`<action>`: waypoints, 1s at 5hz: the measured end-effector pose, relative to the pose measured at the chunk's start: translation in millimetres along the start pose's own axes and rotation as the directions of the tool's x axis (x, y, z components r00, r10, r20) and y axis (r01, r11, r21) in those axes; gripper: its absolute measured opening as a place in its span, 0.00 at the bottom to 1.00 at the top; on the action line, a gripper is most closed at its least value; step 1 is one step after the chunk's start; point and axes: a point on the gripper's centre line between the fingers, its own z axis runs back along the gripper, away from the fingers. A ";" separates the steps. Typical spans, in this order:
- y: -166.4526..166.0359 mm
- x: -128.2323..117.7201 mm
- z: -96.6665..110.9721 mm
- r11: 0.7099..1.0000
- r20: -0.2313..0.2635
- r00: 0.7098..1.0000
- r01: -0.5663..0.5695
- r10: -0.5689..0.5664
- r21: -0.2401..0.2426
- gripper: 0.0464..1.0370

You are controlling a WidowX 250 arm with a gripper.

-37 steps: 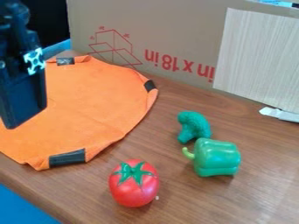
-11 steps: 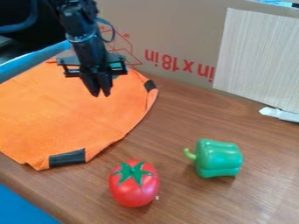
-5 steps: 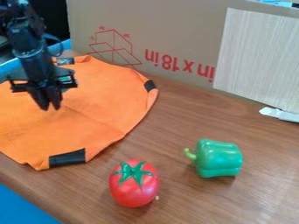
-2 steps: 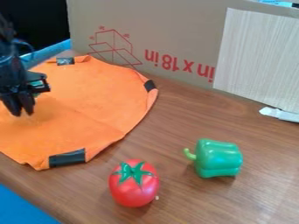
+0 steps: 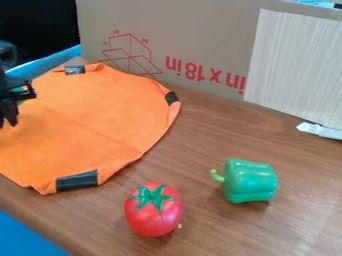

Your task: Moved the green figure from the right to the left

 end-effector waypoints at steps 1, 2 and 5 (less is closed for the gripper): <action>6.9 -0.3 -13.7 0.999 -0.026 0.999 -0.023 0.024 0.036 0.20; 10.8 1.1 -17.1 0.997 -0.018 0.999 -0.047 0.048 0.063 0.47; 4.2 8.2 17.9 0.994 -0.027 0.997 -0.074 0.076 0.084 0.96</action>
